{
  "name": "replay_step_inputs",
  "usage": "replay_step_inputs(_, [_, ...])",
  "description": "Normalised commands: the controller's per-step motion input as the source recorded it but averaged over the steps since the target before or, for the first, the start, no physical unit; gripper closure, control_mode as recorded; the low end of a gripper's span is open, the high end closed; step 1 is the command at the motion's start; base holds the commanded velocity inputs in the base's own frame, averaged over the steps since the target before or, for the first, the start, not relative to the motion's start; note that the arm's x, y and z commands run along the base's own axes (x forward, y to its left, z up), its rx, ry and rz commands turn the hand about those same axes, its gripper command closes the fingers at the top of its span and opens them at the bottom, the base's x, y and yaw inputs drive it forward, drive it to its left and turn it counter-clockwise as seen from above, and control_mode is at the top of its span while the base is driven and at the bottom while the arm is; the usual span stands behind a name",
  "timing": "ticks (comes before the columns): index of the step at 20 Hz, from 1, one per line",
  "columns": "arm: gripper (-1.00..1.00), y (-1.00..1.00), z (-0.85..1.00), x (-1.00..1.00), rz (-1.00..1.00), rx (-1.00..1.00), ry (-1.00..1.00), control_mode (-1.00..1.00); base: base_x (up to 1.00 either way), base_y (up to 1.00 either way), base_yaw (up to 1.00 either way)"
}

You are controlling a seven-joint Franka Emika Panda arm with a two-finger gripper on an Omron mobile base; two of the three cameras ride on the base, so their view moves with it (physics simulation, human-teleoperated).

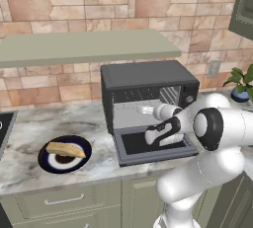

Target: Pull the toaster oven rack outwards. Pick up the baguette from the plate and place it on the toaster oven rack. Close the toaster oven door fully and set the temperature to the lowest setting.

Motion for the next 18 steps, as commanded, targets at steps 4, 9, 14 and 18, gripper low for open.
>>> replay_step_inputs(4, [-1.0,0.0,0.0,-0.03,0.0,0.0,0.0,-1.0,0.0,0.0,0.0])
replay_step_inputs(9, [-1.0,0.0,0.15,0.0,0.0,0.0,-0.06,-1.0,0.0,0.0,0.0])
replay_step_inputs(14, [-1.0,0.02,0.15,0.01,0.0,0.0,-0.03,-1.0,0.0,0.0,0.0])
replay_step_inputs(18, [-1.0,0.0,0.0,0.14,0.0,0.0,0.0,-1.0,0.0,0.0,0.0])
